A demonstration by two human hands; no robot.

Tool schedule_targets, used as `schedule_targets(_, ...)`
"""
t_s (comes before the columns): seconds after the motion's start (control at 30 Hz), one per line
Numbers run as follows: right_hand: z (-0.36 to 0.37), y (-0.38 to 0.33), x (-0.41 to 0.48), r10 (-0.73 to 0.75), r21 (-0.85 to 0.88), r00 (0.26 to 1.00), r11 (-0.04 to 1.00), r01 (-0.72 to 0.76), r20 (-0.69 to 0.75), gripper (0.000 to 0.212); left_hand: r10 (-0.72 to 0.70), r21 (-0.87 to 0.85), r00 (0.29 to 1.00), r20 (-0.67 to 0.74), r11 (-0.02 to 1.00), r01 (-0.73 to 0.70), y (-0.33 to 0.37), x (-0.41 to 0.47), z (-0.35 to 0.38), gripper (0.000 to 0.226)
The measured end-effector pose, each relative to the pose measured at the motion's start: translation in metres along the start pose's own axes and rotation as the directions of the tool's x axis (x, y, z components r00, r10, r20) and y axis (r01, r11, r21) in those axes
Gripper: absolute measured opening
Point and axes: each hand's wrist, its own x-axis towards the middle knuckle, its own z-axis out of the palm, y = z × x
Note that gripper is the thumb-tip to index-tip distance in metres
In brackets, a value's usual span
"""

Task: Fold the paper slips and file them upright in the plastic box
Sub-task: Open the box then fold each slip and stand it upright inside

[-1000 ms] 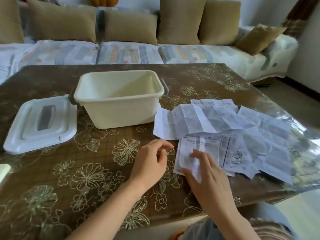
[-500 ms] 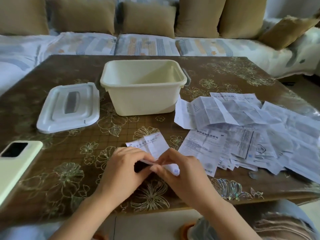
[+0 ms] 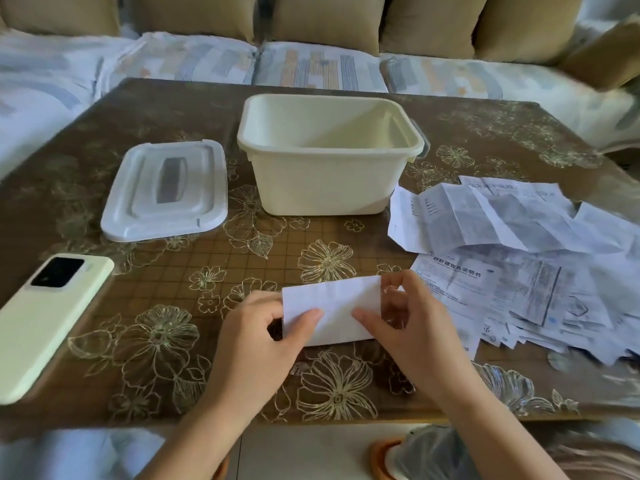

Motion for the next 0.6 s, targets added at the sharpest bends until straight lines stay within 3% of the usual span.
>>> schedule_targets(0.1, 0.010, 0.003, -0.002, -0.036, -0.089, 0.999, 0.996, 0.033, -0.029, 0.045, 0.089, 0.316, 0.993, -0.077, 0.947, -0.061, -0.010, 0.003, 0.008, 0.043)
schedule_targets(0.17, 0.014, 0.004, -0.004, -0.074, -0.156, 0.996, 0.986, 0.066, -0.044, 0.052, 0.086, 0.421, 0.993, -0.079, 0.906, -0.045, -0.011, 0.003, 0.011, 0.039)
schedule_targets(0.33, 0.017, 0.005, -0.009, -0.136, -0.257, 0.990, 0.959, 0.121, -0.040, 0.054, 0.099, 0.481, 0.990, -0.100, 0.876, -0.039, -0.006, -0.001, 0.013, 0.046)
schedule_targets(0.47, 0.020, 0.005, -0.011, -0.188, -0.310, 0.980, 0.937, 0.161, -0.059, 0.052, 0.124, 0.446, 0.987, -0.105, 0.892, -0.065, -0.002, -0.004, 0.012, 0.072)
schedule_targets(0.53, 0.019, 0.006, -0.011, -0.211, -0.334, 0.975, 0.925, 0.179, -0.062, 0.050, 0.179, 0.460, 0.981, -0.071, 0.879, -0.127, -0.001, -0.003, 0.011, 0.063)
schedule_targets(0.6, 0.019, 0.007, -0.011, -0.231, -0.353, 0.971, 0.915, 0.196, -0.060, 0.045, 0.268, 0.488, 0.963, -0.018, 0.843, -0.226, -0.001, -0.003, 0.011, 0.037)
